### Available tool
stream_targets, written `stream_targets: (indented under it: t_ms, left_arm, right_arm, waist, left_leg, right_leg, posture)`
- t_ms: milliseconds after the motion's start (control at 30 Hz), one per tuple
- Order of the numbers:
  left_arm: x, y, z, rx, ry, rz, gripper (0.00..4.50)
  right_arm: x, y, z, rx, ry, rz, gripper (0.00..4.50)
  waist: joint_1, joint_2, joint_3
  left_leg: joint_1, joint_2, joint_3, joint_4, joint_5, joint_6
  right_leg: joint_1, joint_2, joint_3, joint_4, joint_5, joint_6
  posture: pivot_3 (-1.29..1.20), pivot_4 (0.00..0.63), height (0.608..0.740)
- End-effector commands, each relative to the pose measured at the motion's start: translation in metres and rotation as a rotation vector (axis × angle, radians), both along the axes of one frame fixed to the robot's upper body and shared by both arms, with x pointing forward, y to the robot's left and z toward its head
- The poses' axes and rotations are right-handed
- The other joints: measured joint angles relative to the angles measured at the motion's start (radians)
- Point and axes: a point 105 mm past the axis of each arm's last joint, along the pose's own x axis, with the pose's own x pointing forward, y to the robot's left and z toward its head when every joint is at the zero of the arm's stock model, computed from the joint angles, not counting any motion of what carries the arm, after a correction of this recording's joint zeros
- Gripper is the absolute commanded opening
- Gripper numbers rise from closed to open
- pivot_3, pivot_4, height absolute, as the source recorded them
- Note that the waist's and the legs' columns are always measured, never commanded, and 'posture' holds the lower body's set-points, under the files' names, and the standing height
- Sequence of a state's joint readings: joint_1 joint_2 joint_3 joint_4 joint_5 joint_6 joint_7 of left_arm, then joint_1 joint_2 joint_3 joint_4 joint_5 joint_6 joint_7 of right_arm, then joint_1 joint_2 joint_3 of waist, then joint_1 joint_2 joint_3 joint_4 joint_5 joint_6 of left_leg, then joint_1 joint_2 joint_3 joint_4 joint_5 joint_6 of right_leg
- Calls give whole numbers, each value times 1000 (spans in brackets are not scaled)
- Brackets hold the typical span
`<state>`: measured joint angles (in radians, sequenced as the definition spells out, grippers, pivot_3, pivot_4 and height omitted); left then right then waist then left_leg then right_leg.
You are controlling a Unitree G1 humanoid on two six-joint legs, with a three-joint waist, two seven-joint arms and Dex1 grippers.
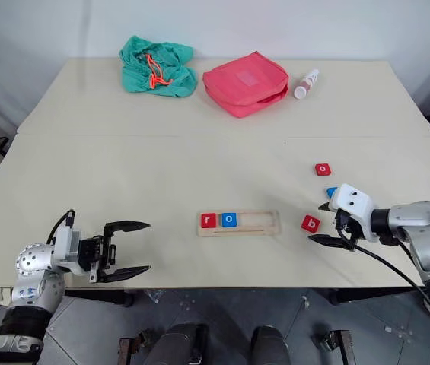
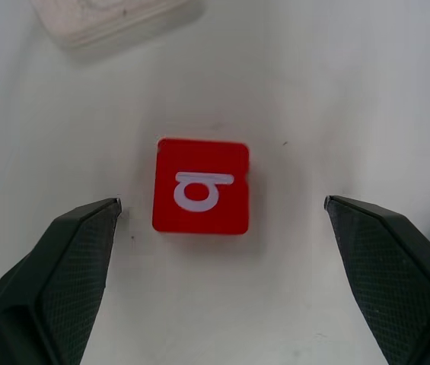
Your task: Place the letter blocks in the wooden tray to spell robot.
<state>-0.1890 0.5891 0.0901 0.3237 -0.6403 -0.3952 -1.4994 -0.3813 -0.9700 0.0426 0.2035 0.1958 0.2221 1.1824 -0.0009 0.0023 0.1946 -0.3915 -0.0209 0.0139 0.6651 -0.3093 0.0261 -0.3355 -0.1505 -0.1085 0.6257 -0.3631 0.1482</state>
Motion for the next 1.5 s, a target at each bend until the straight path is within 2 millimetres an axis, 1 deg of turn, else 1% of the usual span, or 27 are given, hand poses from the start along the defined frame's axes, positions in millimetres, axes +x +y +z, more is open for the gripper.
stream_targets:
  t_ms: [33, 100, 167, 367, 400, 533, 567, 600, 667, 700, 767, 833, 933, 1033, 1200, 1333, 1500]
  left_arm:
    - [-4, 2, 7, 8, -35, 5, 4500]
    - [-5, 2, 7, 7, -34, 8, 4500]
    - [-5, 1, 6, 6, -33, 10, 4500]
    - [-2, 0, 7, 3, -34, 15, 4500]
    - [-1, -1, 7, 3, -34, 14, 4500]
    - [2, -2, 7, 1, -35, 10, 4500]
    - [4, -2, 7, 1, -36, 9, 4500]
    - [5, -2, 7, 1, -36, 6, 4500]
    - [7, -3, 8, 1, -38, -1, 4500]
    - [9, -4, 8, 0, -39, -2, 4500]
    - [10, -5, 8, -2, -43, -4, 4500]
    - [12, -5, 8, -2, -45, -4, 4500]
    - [12, -5, 7, -2, -48, -4, 4500]
    - [11, -5, 7, -4, -52, -1, 4500]
    - [10, -7, 6, -6, -56, -1, 4500]
    - [7, -7, 5, -9, -60, 5, 4500]
    - [6, -7, 5, -10, -62, 11, 4500]
  right_arm:
    - [1, 5, 1, -1, -3, 14, 4477]
    - [2, 6, -2, -5, 3, 3, 4096]
    - [1, 9, -4, -3, 0, 3, 3541]
    - [3, 16, -4, 13, -16, -10, 1535]
    - [3, 17, -1, 15, -27, -7, 1470]
    - [7, 25, 14, 4, -63, 8, 1471]
    - [6, 29, 17, -13, -65, 39, 1471]
    - [7, 34, 23, -22, -75, 59, 1471]
    - [11, 53, 43, 14, -106, 97, 1471]
    - [12, 58, 48, 23, -111, 101, 1471]
    - [13, 73, 53, -6, -87, 145, 1471]
    - [13, 83, 54, -18, -60, 165, 1471]
    - [10, 105, 53, -9, -28, 244, 1471]
    - [9, 121, 47, -11, -8, 297, 1471]
    - [12, 131, 38, -26, 3, 330, 1471]
    - [15, 146, 35, -26, 2, 381, 1471]
    - [17, 153, 32, -33, 3, 414, 1471]
  waist:
    - [0, 0, 0]
    - [0, 0, 0]
    - [-1, 0, 0]
    - [-1, 0, 0]
    - [-1, 0, 0]
    - [-1, 0, 0]
    - [-1, 0, 0]
    - [-1, 0, 0]
    - [-1, 0, 0]
    - [-3, 0, 0]
    - [-3, 0, 0]
    - [-2, 0, 0]
    - [1, 0, 0]
    - [-1, 0, 0]
    - [-2, 0, 0]
    - [-4, 0, 0]
    - [-5, 0, 0]
  left_leg:
    - [0, 0, 0, 0, 0, 0]
    - [0, 0, 0, 0, 0, 0]
    - [0, 0, 0, 0, 0, 0]
    - [1, 0, 0, 1, 0, 0]
    - [1, 0, 0, 1, 0, 0]
    - [1, 0, 0, 1, 0, 0]
    - [1, 0, 1, 1, 0, 0]
    - [1, 0, 1, 1, 0, 0]
    - [0, 0, 1, 0, 0, 0]
    - [0, 0, 1, 0, 0, 0]
    - [0, 0, 1, 0, 0, 0]
    - [0, 1, 0, 0, 0, -1]
    - [0, 0, -1, 0, 0, -1]
    - [-3, -1, -2, 0, 0, -1]
    - [-3, -1, -2, 1, 0, -1]
    - [-3, 0, -2, 1, 0, -1]
    - [-3, 0, -1, 1, 0, -1]
  right_leg:
    - [0, 0, 0, 0, 0, 0]
    - [0, 0, 0, 0, 0, 0]
    - [0, 0, 0, 0, 0, 0]
    - [1, 0, 0, 0, 0, 0]
    - [1, 0, 0, 0, 0, 0]
    - [1, 0, 0, 0, 0, 0]
    - [0, 0, 0, 0, 0, 0]
    - [0, 0, 0, 0, 0, 0]
    - [0, 0, 0, 0, 0, 0]
    - [-1, 0, 1, 0, 0, 0]
    - [-1, 0, 1, 0, 0, 0]
    - [-1, 1, 0, 0, 0, 0]
    - [-1, 0, 0, 1, 0, 0]
    - [-3, 0, 0, 1, 0, 0]
    - [-3, 0, -1, 1, 0, 0]
    - [-4, 1, -1, 1, 0, 0]
    - [-4, 0, -1, 2, 0, 0]
  posture:
    - [0, 150, 740]
    - [0, 150, 740]
    - [0, 150, 740]
    - [0, 150, 740]
    - [0, 150, 740]
    - [0, 150, 740]
    - [0, 150, 740]
    - [0, 150, 740]
    - [0, 150, 740]
    - [0, 150, 740]
    - [0, 150, 740]
    - [0, 150, 740]
    - [0, 150, 740]
    - [0, 150, 740]
    - [0, 150, 740]
    - [0, 150, 740]
    - [0, 150, 740]
